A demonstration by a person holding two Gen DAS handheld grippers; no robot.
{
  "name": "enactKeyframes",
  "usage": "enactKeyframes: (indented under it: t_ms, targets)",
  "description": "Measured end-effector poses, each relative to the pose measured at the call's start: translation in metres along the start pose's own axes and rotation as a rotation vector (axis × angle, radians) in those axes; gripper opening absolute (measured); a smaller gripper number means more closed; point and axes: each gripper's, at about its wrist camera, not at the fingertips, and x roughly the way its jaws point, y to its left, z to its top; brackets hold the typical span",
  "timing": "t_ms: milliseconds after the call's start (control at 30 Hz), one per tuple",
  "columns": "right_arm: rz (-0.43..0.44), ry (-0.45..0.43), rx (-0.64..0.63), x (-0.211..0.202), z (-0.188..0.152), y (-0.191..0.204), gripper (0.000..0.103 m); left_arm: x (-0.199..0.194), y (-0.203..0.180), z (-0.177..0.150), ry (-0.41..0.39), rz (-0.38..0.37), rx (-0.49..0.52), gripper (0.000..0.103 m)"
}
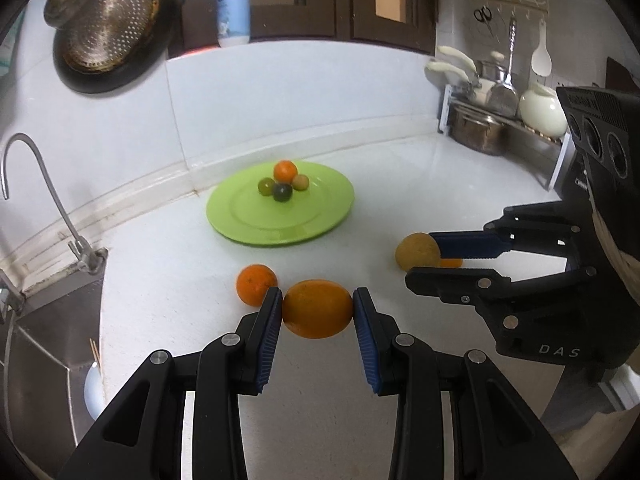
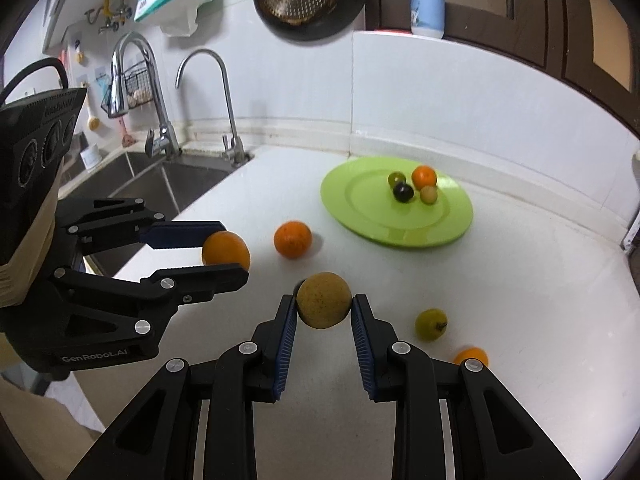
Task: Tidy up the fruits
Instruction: 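Carry the orange and the tan fruit over the green plate with both tools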
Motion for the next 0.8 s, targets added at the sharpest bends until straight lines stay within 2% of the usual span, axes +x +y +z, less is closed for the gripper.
enactKeyframes:
  t_ms: [367,800]
  targets:
    - [-0.006,-0.047,0.037,-0.013,0.010,-0.005,0.029,-0.008,0.003,0.016,-0.021,0.049,-0.030,0.036]
    - [-0.036,-0.089,0.080,-0.016,0.039,-0.022,0.029,-0.008,0.012,0.047,-0.064,0.096,-0.039,0.036]
